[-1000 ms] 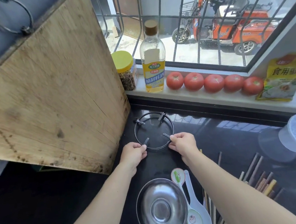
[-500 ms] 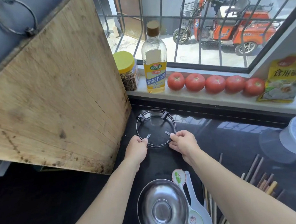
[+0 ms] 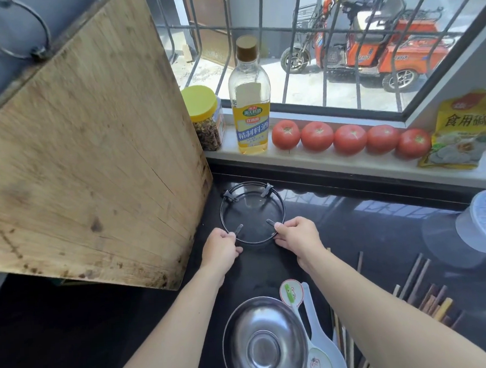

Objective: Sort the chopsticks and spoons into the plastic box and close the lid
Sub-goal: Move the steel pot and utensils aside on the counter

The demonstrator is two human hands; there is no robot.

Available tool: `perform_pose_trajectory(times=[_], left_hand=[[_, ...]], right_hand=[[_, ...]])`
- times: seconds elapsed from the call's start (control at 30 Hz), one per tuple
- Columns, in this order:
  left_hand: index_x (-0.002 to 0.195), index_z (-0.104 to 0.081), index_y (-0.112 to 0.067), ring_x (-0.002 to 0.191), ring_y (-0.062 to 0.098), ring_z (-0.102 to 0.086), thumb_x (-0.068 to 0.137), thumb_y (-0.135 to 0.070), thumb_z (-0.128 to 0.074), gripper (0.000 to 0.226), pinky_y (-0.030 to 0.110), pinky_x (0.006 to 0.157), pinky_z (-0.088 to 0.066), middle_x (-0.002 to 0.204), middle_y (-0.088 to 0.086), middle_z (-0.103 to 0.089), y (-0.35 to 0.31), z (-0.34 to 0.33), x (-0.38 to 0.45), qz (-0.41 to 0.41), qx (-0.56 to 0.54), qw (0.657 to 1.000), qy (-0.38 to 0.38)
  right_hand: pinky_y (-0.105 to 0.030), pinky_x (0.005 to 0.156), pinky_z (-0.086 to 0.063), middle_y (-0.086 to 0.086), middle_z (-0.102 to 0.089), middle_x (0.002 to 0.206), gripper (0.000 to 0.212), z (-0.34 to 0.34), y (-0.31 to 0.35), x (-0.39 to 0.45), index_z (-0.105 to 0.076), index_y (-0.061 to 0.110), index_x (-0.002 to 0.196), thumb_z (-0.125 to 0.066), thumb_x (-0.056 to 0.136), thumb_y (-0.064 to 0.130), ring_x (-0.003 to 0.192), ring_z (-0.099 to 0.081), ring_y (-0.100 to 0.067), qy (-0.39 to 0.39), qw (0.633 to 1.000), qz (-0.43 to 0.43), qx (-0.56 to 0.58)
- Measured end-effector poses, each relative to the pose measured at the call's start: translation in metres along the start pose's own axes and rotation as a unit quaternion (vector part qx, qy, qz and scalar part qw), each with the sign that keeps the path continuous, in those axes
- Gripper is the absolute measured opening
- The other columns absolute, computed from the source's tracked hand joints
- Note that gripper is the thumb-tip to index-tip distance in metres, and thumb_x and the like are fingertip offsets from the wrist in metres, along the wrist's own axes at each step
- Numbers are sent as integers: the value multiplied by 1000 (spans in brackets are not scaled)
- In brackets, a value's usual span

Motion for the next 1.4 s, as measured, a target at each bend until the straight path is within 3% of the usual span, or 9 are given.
perform_pose_trajectory(times=[0.47, 0.73, 1.0, 1.2, 1.33, 1.4], left_hand=[[91, -48, -13, 88, 21, -75, 106, -23, -46, 19, 45, 95, -58, 94, 0, -61, -1, -3, 0, -21, -29, 999, 21], [86, -46, -17, 94, 21, -74, 106, -24, -43, 21, 48, 99, -55, 95, -3, -61, 1, -4, -2, -23, -38, 999, 24], [84, -46, -17, 92, 19, -74, 104, -24, -46, 22, 48, 99, -54, 91, -1, -64, 5, -4, 2, -4, -26, 1000, 11], [86, -50, -15, 90, 23, -75, 103, -25, -48, 20, 49, 97, -56, 93, 4, -67, 0, -4, 4, 2, -26, 1000, 15], [89, -52, -14, 92, 27, -76, 102, -24, -49, 17, 49, 96, -56, 90, 5, -67, 0, -4, 5, 4, -25, 1000, 16], [90, -53, -13, 92, 28, -76, 102, -24, -49, 17, 49, 95, -57, 89, 6, -67, 0, -3, 6, 5, -21, 1000, 15]], right_hand=[[-38, 84, -63, -22, -69, 102, 13, -1, 0, 2, -60, 5, 90, -72, 92, 11, 87, -74, -25, -19, 1000, 6, 6], [-38, 85, -62, -28, -70, 103, 14, 0, 0, -5, -56, 6, 88, -67, 95, 9, 100, -73, -33, -2, 999, 16, 37], [-41, 89, -61, -14, -73, 88, 11, -3, -4, -2, -58, 6, 88, -67, 95, 8, 93, -75, -25, -17, 1000, -1, 26], [-40, 86, -62, -19, -75, 92, 10, -3, -4, 3, -62, 4, 93, -70, 93, 10, 88, -75, -23, -25, 999, -11, 17], [-41, 86, -62, -15, -75, 82, 15, -3, -1, 1, -66, 6, 78, -70, 92, 7, 88, -76, -26, -37, 999, -11, 7], [-41, 83, -63, -16, -74, 87, 11, -4, -2, 2, -64, 9, 81, -70, 90, 7, 86, -76, -26, -42, 999, -14, 2]])
Point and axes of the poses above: each hand's wrist, its own x-axis towards the middle knuckle, its own z-axis out of the back of the hand, y = z × x, the point moved 7 cm from there along x, towards the middle knuckle
